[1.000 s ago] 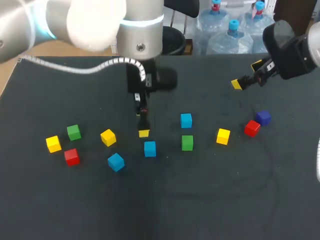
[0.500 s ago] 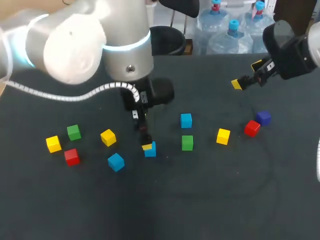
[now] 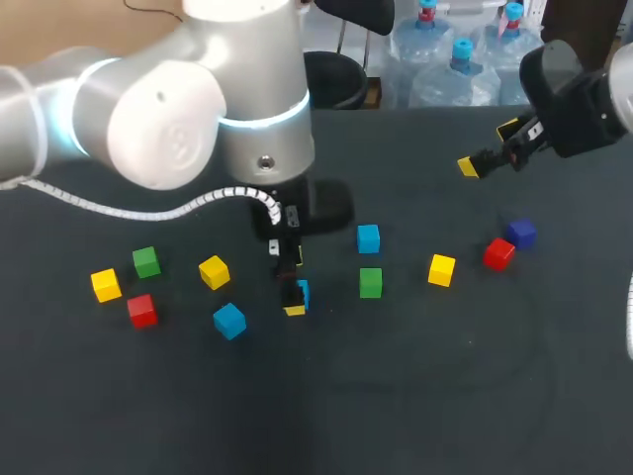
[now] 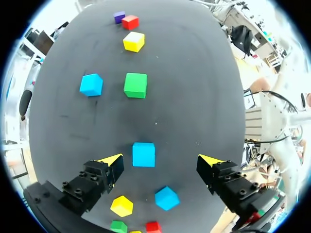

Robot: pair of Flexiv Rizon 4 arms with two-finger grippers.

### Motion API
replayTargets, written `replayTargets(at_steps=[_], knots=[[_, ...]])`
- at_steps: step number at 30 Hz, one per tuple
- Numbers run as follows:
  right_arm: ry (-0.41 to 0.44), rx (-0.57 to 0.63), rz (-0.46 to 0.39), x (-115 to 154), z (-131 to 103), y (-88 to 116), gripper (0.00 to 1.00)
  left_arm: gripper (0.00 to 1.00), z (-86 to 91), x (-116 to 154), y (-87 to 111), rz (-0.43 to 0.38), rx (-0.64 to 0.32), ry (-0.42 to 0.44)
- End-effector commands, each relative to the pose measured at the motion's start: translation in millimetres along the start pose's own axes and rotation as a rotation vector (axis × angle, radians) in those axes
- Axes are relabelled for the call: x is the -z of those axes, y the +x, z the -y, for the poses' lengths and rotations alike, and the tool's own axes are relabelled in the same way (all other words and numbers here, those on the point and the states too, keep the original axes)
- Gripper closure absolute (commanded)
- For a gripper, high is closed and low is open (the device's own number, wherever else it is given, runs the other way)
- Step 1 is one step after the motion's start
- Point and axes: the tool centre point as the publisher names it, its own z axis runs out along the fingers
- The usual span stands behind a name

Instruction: Place the blue cubes, place green cubes on the blue cubes, place the yellow cubes on the green cubes, then place the red cubes on the yellow cubes, and place purple cube on the red cubes.

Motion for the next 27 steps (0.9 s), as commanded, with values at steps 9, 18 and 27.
replayTargets(at_steps=[9, 18, 27], knots=[[0.007, -0.001, -0.001, 1, -2, 0, 0.0, 0.0, -8.2, -17, -8.1, -0.012, 0.01, 0.016], [0.007, -0.001, -0.001, 1, -2, 0, 0.0, 0.0, -9.7, -28, -1.4, -0.037, -0.01, 0.014], [0.007, -0.001, -0.001, 1, -2, 0, 0.0, 0.0, -14.9, -33, 4.0, -0.04, 0.009, 0.009]])
